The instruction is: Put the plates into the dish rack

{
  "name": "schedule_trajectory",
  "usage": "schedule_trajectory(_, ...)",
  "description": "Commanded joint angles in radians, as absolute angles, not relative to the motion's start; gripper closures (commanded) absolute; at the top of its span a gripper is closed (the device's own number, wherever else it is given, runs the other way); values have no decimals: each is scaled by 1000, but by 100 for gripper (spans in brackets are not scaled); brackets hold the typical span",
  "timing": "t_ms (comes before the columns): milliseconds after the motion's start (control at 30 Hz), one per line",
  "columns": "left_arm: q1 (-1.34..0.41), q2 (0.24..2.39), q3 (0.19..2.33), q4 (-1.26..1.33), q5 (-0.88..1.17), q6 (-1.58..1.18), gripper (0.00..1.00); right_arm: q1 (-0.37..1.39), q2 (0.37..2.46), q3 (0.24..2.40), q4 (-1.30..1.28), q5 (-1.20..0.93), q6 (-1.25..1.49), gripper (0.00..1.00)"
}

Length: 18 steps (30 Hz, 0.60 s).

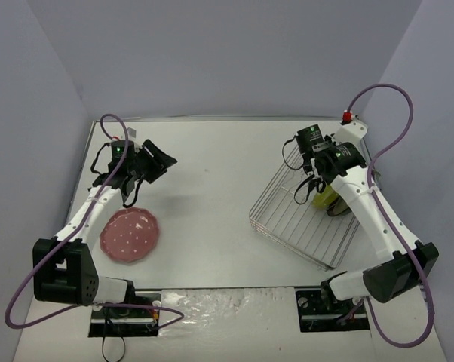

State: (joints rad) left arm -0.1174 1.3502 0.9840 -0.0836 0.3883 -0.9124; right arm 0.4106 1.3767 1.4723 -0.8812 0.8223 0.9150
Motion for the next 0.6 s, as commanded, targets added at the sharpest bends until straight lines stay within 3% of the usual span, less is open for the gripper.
schedule_trajectory(0, -123, 1336, 1000, -17, 402, -913, 51, 348, 1335, 1429, -725, 870, 872, 100)
schedule_trajectory(567, -123, 1342, 1006, -17, 404, -910, 52, 260, 1370, 1350, -549, 710, 761, 100)
